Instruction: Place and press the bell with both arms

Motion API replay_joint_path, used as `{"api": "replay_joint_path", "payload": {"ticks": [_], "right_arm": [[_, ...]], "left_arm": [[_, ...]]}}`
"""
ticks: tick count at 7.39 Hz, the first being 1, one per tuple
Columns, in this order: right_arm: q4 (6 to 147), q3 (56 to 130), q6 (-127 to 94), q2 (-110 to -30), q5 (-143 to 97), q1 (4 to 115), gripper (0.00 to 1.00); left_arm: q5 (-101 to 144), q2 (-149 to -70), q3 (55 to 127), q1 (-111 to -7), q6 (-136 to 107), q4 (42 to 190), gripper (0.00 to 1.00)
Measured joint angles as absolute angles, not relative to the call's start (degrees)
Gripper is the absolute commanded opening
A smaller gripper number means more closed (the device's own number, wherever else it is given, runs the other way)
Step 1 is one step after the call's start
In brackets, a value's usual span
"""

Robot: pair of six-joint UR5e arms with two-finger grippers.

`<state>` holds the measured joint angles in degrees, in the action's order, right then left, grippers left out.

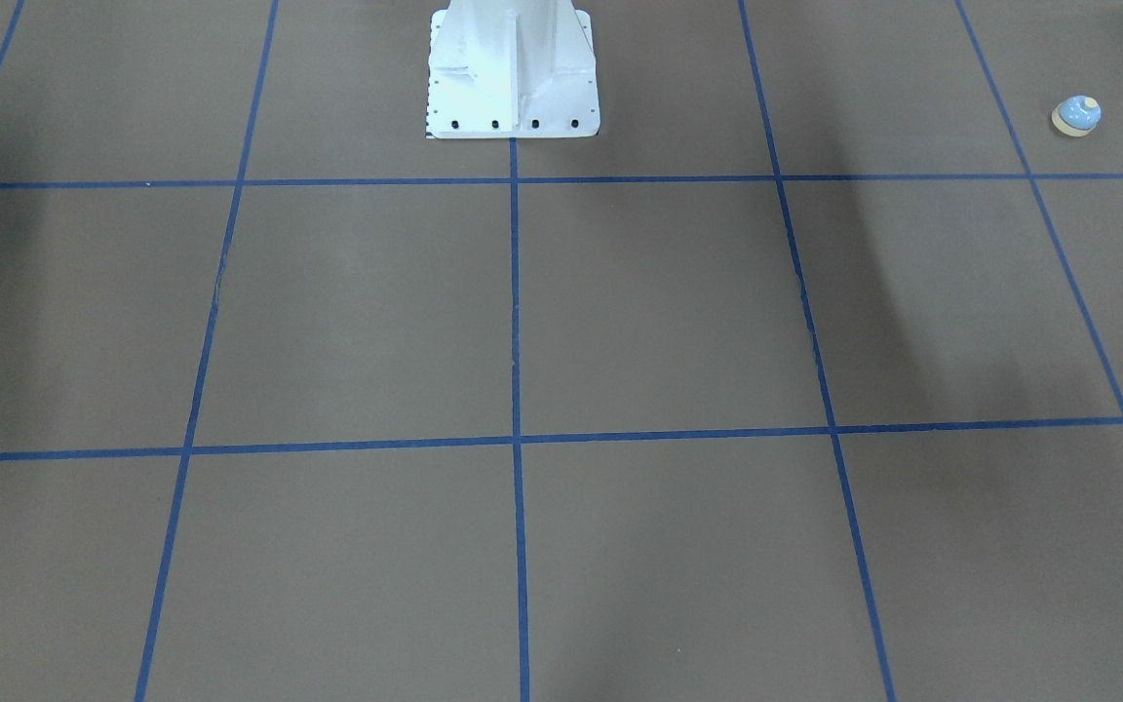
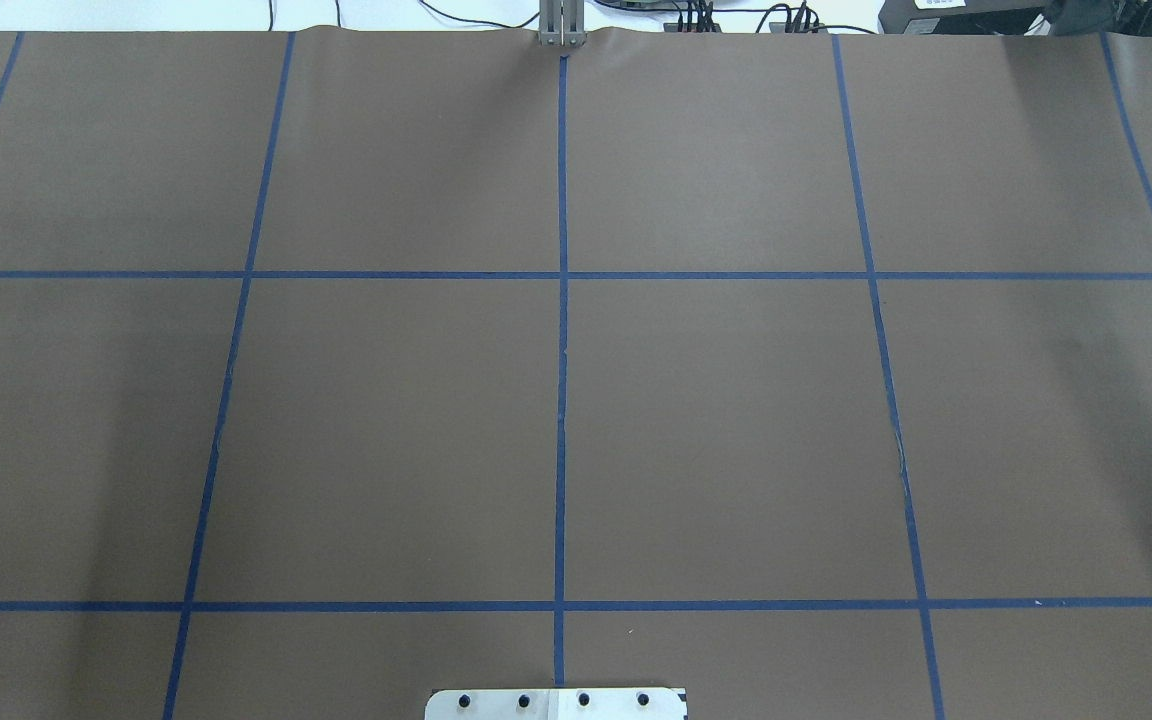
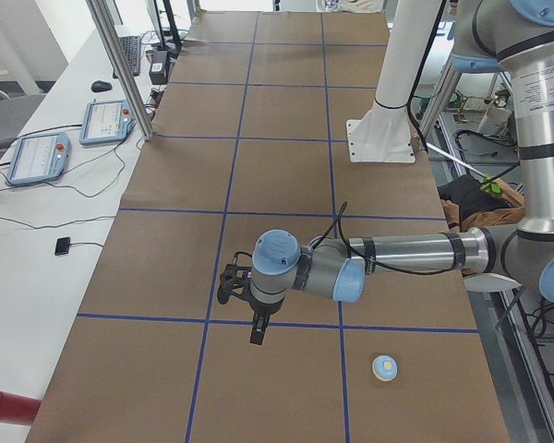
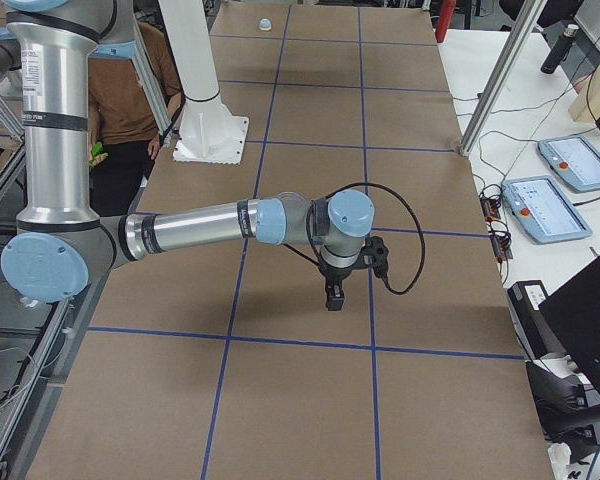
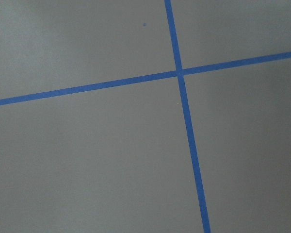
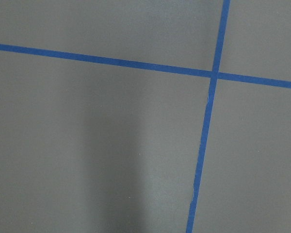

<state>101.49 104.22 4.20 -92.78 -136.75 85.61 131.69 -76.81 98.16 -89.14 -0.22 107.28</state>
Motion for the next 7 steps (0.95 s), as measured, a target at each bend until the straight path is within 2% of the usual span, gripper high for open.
{"api": "replay_joint_path", "payload": {"ticks": [7], "right_arm": [[101.5, 104.4, 3.8, -92.8, -136.9, 85.6, 1.0]], "left_arm": [[131.8, -75.4, 98.5, -89.3, -0.4, 110.1, 1.0]]}}
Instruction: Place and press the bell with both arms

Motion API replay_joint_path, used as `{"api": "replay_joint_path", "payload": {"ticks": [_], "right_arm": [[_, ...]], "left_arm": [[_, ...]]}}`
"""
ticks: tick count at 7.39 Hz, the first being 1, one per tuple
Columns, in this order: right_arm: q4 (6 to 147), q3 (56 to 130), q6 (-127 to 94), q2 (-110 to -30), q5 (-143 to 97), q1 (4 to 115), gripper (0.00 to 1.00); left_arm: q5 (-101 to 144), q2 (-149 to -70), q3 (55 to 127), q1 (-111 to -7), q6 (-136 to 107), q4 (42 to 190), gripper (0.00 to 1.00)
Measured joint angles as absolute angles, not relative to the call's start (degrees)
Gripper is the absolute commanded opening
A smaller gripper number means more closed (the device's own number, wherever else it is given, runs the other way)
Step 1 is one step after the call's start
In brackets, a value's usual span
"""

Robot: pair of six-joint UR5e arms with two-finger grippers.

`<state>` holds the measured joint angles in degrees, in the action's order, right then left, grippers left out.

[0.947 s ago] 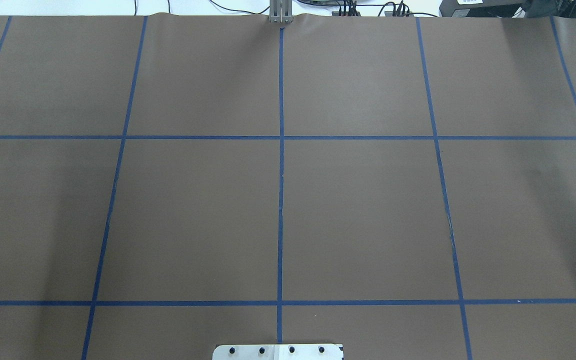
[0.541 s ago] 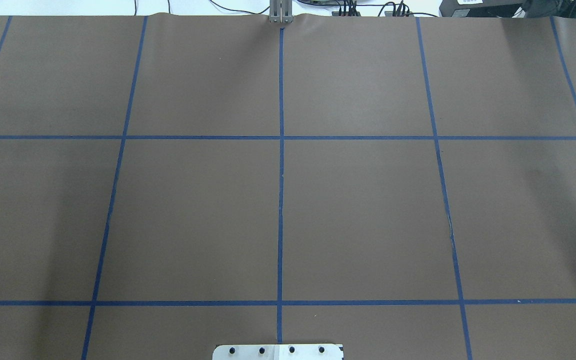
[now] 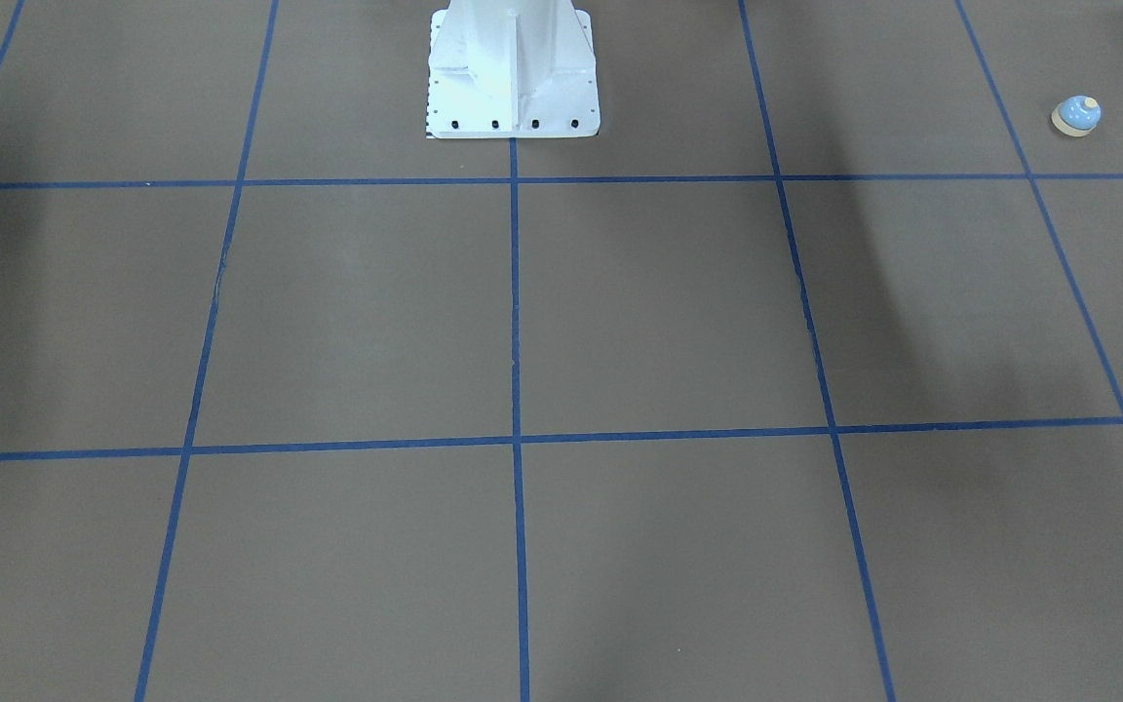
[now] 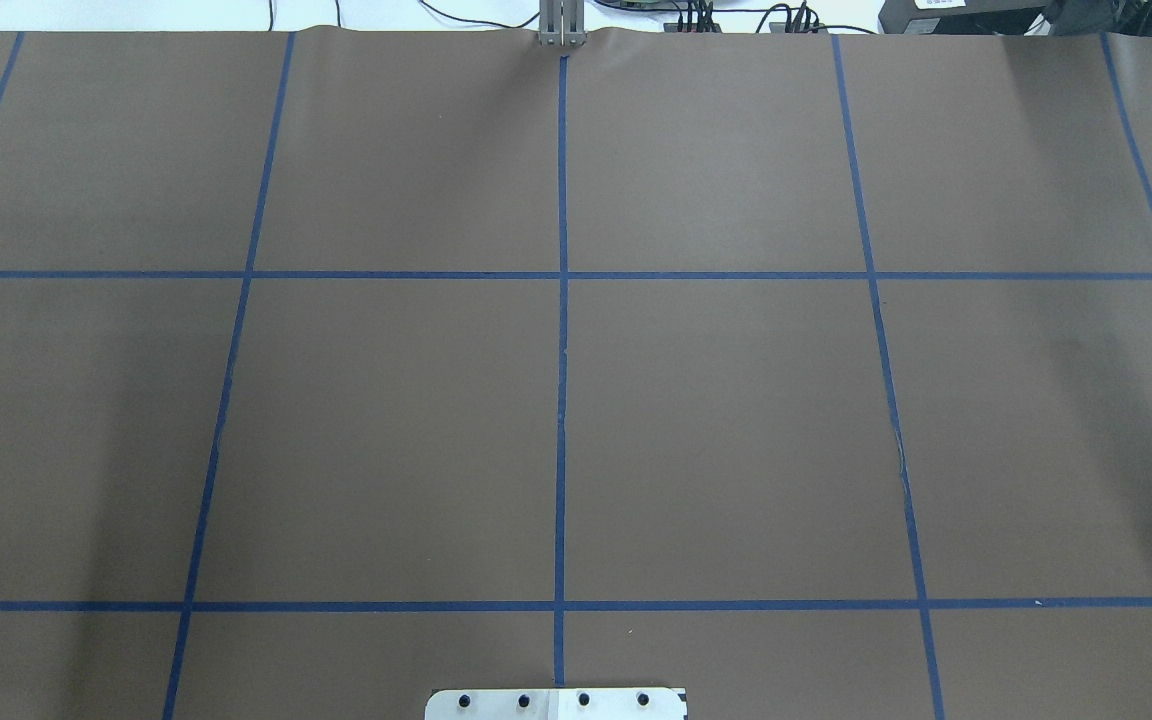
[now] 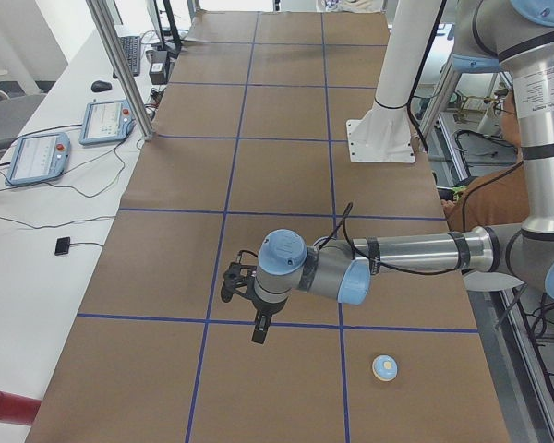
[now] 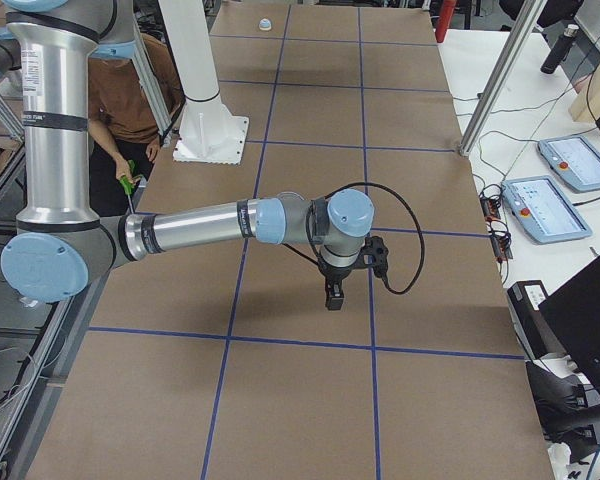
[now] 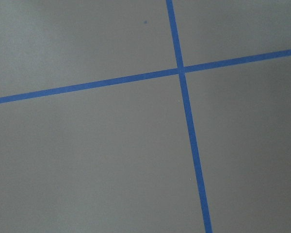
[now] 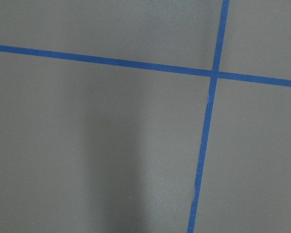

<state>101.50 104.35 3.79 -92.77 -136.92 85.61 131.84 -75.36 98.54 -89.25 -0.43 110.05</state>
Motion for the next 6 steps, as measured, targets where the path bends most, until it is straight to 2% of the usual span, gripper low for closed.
{"api": "replay_joint_path", "payload": {"ticks": [4, 6], "right_arm": [[101.5, 104.8, 3.9, -92.7, -137.8, 85.6, 1.0], [101.4, 104.9, 3.8, -92.4, -139.0, 85.6, 1.0]], "left_arm": [[131.9, -69.9, 98.2, -89.2, -0.5, 117.8, 1.0], [131.9, -67.8, 95.7, -89.1, -0.5, 120.8, 1.0]]}}
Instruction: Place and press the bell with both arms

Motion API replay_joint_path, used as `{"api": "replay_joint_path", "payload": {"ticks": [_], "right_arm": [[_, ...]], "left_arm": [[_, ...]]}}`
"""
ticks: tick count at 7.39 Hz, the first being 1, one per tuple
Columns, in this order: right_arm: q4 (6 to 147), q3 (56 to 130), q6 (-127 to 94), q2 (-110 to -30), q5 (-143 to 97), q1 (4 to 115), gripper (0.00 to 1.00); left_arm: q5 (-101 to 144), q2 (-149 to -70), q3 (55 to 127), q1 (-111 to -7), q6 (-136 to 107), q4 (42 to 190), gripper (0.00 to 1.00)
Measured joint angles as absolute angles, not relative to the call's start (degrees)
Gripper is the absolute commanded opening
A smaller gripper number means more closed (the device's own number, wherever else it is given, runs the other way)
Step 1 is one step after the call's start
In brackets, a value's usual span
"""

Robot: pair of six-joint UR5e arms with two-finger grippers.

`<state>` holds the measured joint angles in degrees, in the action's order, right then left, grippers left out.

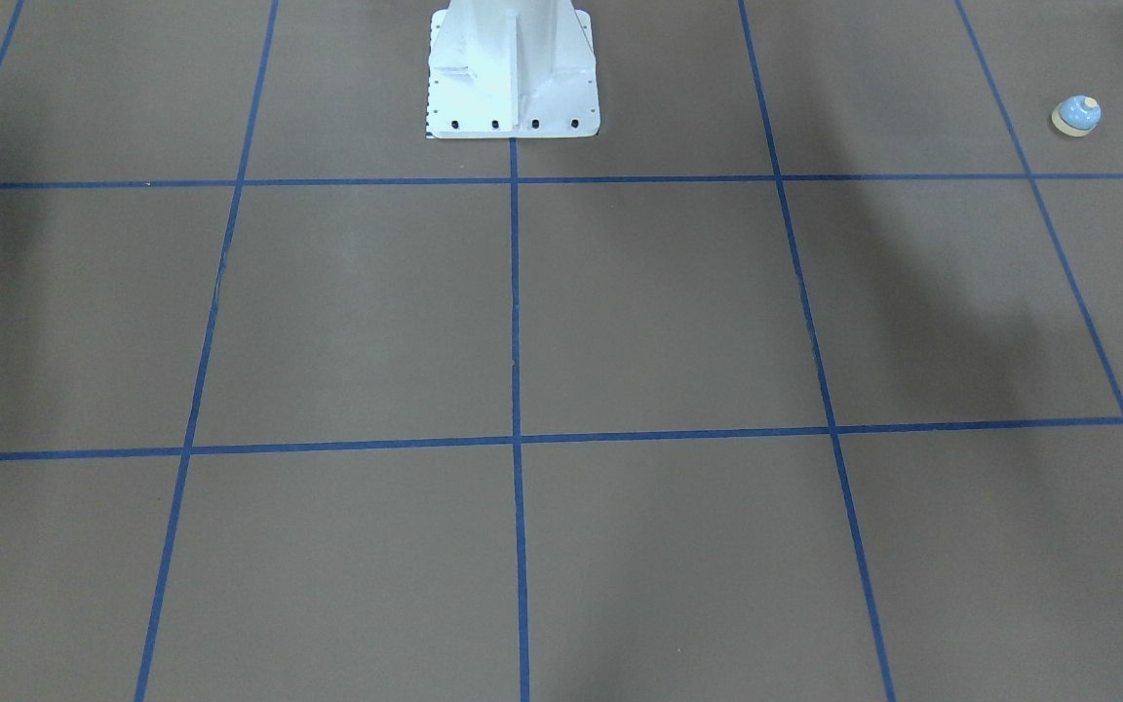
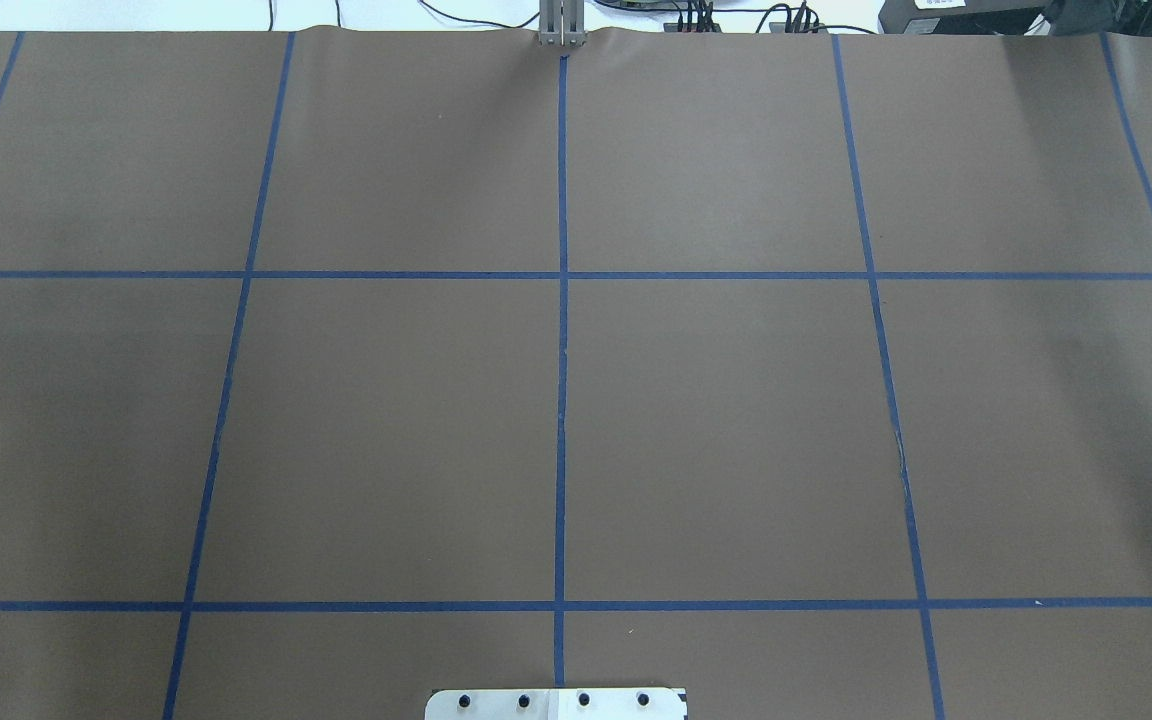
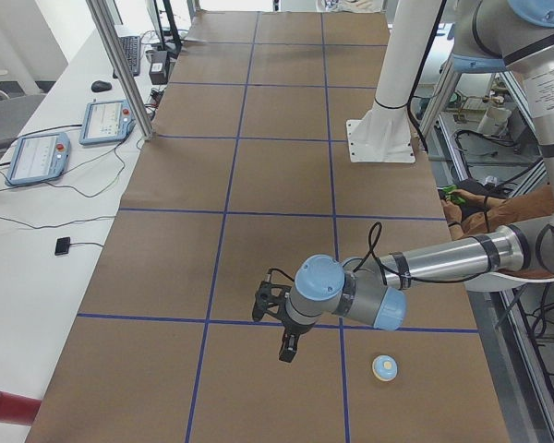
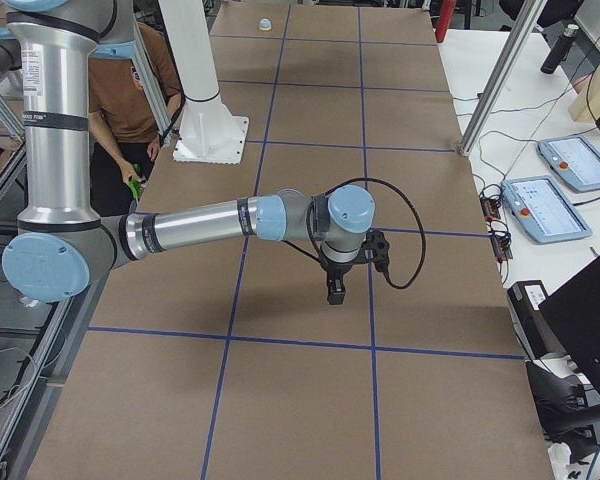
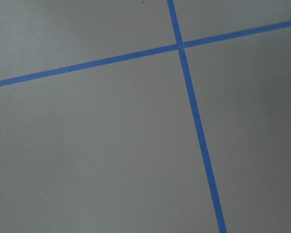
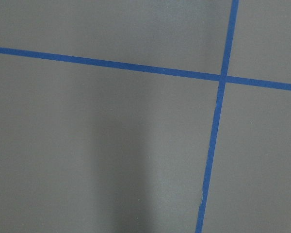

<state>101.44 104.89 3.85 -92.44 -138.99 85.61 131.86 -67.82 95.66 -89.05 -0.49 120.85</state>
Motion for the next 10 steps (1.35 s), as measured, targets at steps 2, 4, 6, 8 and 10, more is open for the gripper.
{"api": "replay_joint_path", "payload": {"ticks": [2, 4, 6, 8, 10], "right_arm": [[101.4, 104.9, 3.8, -92.4, -139.2, 85.6, 1.0], [100.5, 104.9, 4.1, -92.4, -139.2, 85.6, 1.0], [97.1, 104.4, 4.1, -93.0, -139.4, 85.6, 1.0], [94.4, 104.2, 4.2, -93.3, -139.4, 85.5, 1.0], [91.8, 103.9, 4.1, -93.3, -139.2, 85.2, 1.0]], "left_arm": [[132.1, -67.1, 91.6, -86.7, -0.6, 121.0, 1.0], [133.4, -66.1, 87.1, -82.9, -1.1, 120.7, 1.0], [135.5, -64.3, 85.7, -79.0, -5.0, 120.7, 1.0], [137.7, -61.5, 85.6, -76.2, -7.4, 121.0, 1.0], [138.5, -60.3, 85.6, -71.0, -11.6, 121.2, 1.0]]}}
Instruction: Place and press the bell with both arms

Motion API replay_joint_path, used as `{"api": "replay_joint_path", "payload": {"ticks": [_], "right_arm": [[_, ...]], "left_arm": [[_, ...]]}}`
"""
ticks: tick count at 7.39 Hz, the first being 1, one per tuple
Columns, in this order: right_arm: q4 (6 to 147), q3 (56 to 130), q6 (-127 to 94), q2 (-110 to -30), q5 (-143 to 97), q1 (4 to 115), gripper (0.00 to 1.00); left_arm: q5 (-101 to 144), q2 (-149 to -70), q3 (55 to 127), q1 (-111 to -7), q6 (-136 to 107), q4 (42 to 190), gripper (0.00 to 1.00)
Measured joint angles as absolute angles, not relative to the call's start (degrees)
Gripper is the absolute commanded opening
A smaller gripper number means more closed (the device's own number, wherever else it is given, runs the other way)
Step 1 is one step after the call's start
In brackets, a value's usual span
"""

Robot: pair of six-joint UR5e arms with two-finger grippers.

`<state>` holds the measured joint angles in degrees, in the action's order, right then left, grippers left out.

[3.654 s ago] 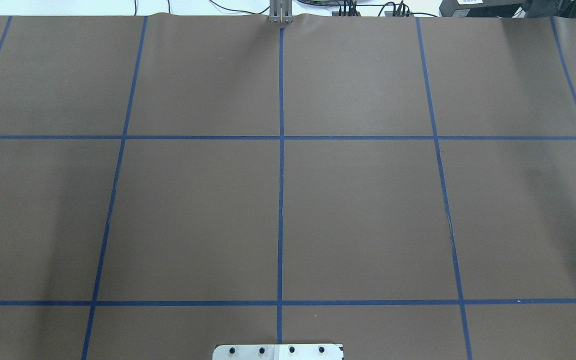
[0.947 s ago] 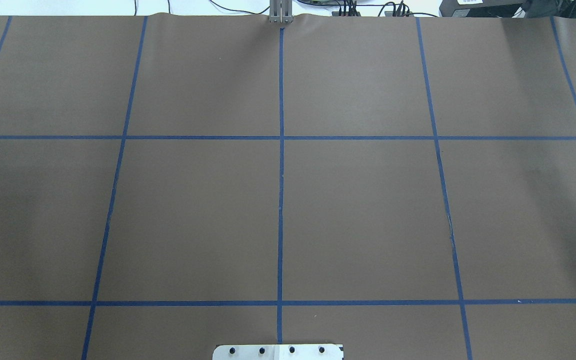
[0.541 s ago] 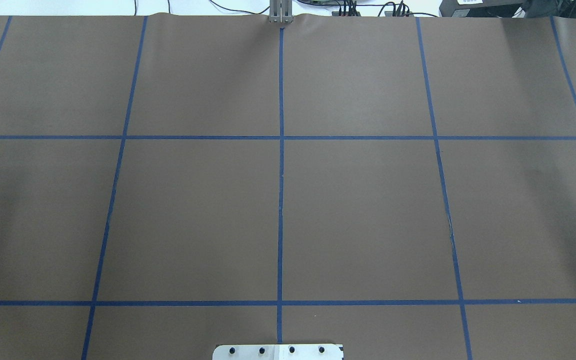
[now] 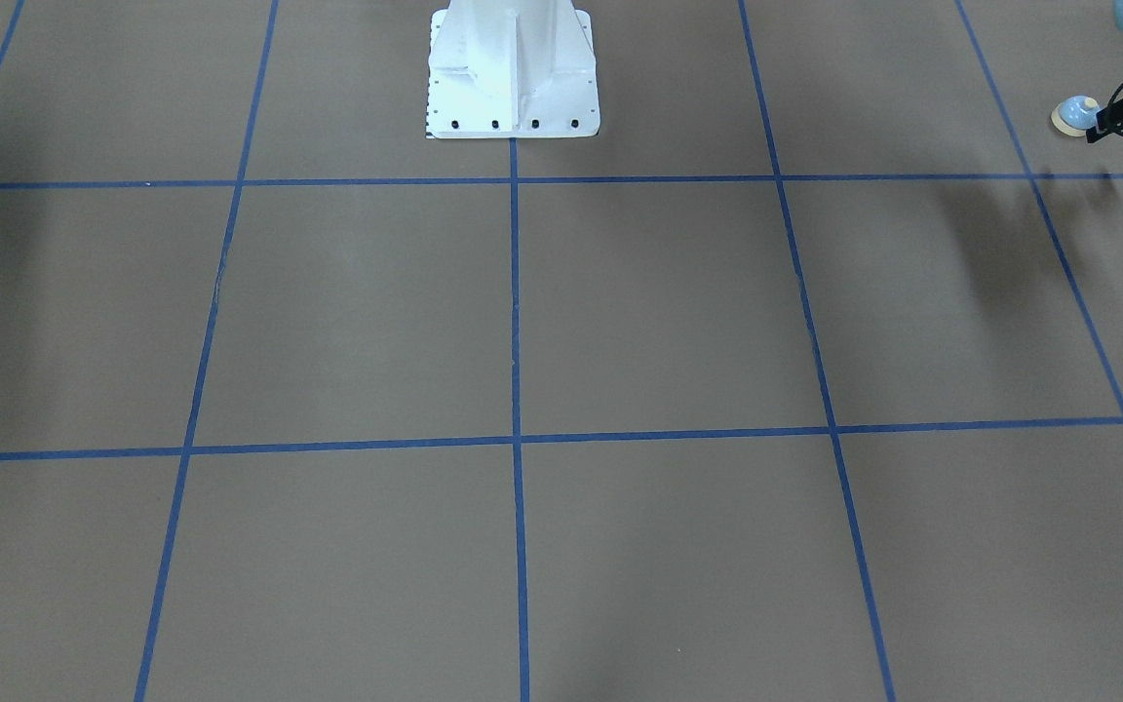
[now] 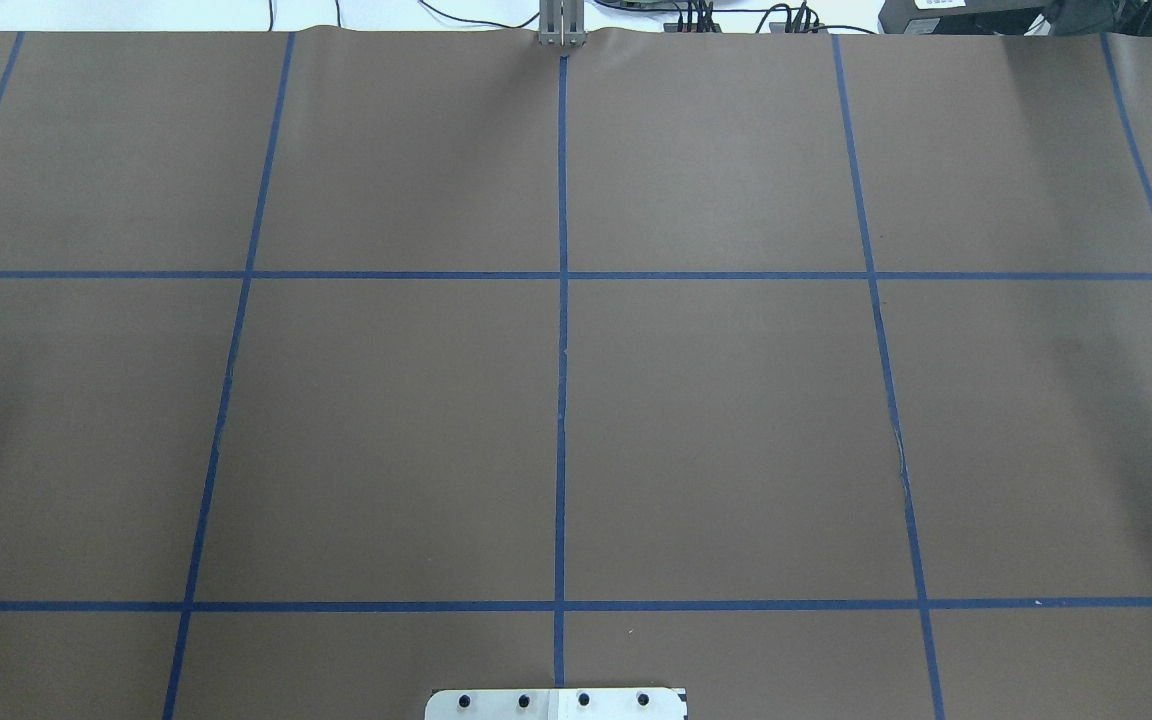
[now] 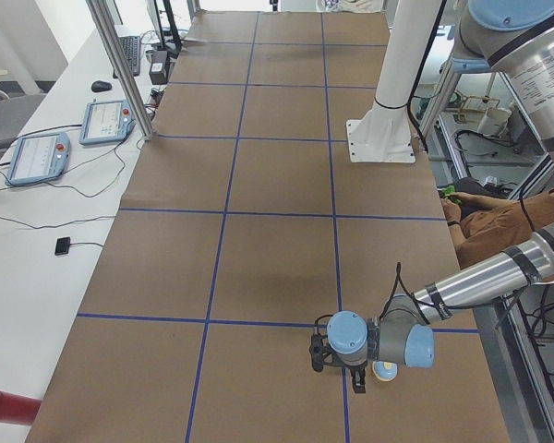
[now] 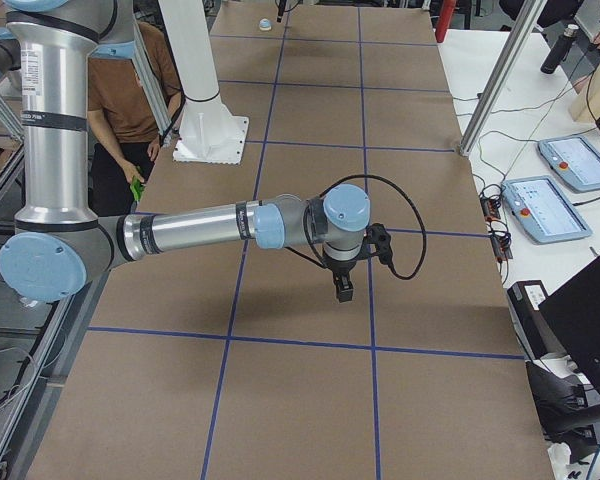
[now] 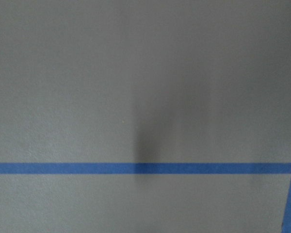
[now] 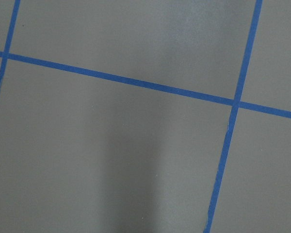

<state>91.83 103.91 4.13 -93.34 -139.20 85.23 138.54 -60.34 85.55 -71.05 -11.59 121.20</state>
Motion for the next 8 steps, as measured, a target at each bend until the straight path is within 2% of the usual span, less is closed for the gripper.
{"api": "replay_joint_path", "payload": {"ticks": [8], "right_arm": [[89.3, 104.2, 3.8, -92.8, -138.3, 83.6, 1.0]], "left_arm": [[138.4, -59.9, 83.0, -59.5, -16.9, 122.3, 0.99]]}}
